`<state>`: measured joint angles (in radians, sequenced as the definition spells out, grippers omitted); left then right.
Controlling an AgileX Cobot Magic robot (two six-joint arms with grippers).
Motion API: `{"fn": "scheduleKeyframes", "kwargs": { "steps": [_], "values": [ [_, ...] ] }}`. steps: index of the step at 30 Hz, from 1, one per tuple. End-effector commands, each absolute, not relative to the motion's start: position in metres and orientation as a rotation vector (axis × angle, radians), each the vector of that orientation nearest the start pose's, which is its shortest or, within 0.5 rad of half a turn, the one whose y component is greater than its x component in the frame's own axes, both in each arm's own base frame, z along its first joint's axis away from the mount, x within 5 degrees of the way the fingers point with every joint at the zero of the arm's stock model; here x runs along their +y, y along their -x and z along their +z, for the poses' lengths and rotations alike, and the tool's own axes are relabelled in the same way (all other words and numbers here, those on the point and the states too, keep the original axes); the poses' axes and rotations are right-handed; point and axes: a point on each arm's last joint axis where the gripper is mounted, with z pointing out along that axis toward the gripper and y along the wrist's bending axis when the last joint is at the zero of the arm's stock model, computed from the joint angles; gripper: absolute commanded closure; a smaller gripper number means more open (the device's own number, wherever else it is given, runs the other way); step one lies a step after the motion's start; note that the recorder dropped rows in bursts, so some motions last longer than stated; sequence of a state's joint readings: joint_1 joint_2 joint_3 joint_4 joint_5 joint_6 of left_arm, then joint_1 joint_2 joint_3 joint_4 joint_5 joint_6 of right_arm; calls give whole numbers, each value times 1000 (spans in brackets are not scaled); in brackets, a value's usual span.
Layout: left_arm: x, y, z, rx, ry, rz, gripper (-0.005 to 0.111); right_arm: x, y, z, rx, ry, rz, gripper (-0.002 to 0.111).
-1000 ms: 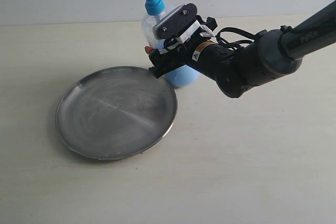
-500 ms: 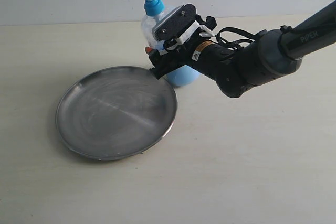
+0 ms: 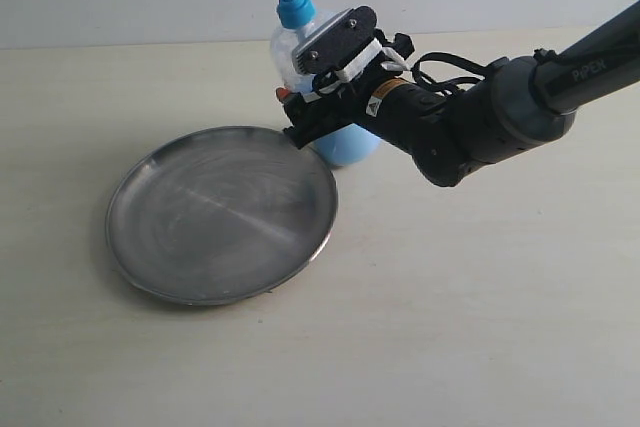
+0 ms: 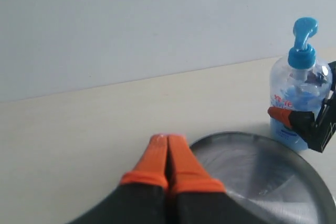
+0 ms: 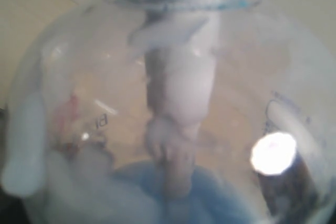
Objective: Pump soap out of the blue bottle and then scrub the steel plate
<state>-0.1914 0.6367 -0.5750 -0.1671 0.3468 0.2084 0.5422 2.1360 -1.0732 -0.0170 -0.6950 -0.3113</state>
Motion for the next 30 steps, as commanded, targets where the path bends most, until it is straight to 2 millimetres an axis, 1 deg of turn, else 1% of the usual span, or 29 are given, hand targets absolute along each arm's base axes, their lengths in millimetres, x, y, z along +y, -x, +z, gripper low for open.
{"fn": "scheduleKeyframes", "kwargs": {
  "steps": [1,3,5,30],
  "values": [
    [-33,-136,342,1831,-264,-159,107,227,-370,144,1545,749,178,108],
    [-33,-136,350,1808,-262,-160,107,228,-370,143,1543,754,180,108],
    [-32,-134,352,1797,-260,-160,107,229,-369,143,1537,767,185,108],
    [-32,-133,353,1789,-254,-167,107,229,-369,144,1533,768,186,108]
  ]
}}
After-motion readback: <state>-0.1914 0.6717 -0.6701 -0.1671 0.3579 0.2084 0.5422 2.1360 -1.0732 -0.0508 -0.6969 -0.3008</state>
